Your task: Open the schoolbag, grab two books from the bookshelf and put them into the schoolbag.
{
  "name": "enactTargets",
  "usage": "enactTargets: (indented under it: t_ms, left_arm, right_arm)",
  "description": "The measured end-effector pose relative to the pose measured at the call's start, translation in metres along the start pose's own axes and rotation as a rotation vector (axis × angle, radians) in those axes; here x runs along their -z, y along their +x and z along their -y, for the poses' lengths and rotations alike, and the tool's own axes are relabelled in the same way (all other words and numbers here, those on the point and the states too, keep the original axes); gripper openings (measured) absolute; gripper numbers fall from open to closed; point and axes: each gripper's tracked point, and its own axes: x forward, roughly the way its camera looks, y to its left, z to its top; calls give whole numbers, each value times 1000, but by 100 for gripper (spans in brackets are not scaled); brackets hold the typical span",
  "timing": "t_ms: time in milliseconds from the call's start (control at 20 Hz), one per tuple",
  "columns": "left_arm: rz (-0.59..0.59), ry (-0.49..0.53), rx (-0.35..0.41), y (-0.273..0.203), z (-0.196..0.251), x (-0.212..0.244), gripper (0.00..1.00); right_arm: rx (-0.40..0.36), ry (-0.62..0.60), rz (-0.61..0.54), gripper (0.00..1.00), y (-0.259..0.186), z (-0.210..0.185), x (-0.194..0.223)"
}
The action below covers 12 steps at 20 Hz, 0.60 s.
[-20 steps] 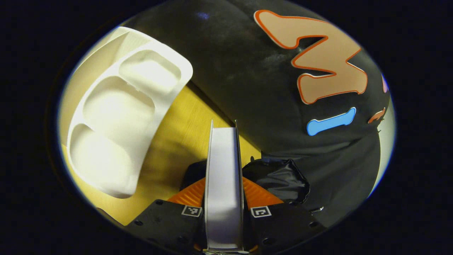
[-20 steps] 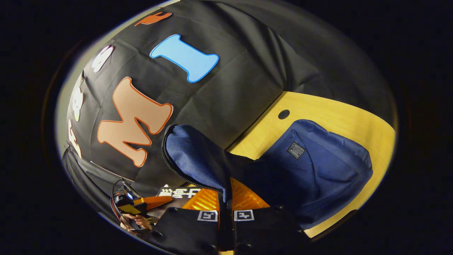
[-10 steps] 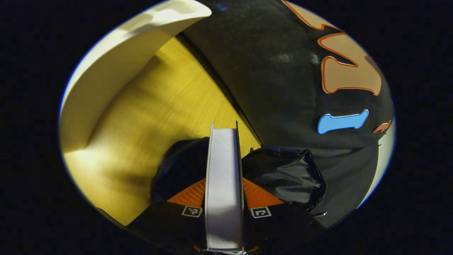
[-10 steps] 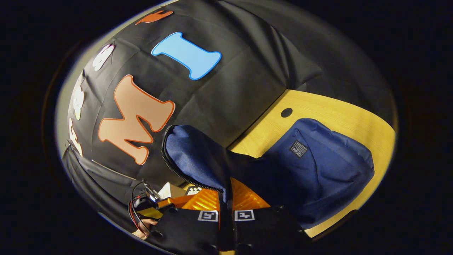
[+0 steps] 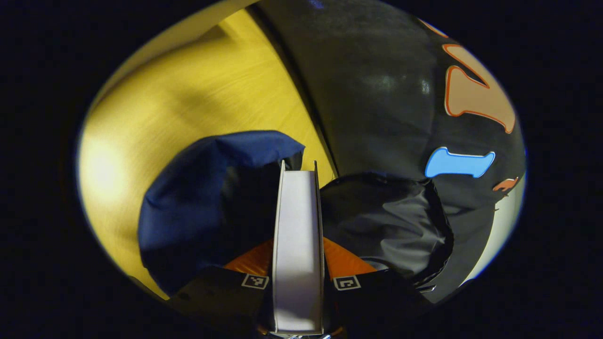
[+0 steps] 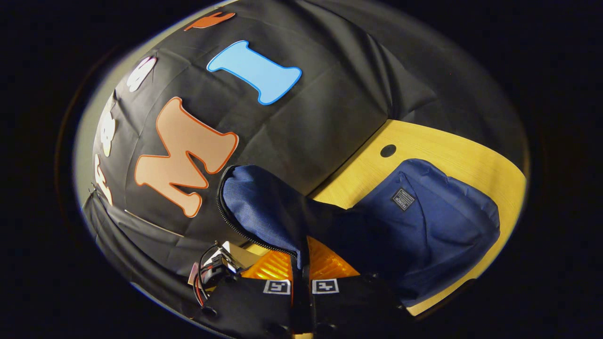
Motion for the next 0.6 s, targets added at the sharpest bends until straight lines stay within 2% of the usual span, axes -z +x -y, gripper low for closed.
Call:
enactTargets:
  t_ms: [600]
  left_arm:
    - [-34,-50,49,33,-1,27,35]
  right_arm:
    - [-15,8,13,3,1,-3,0]
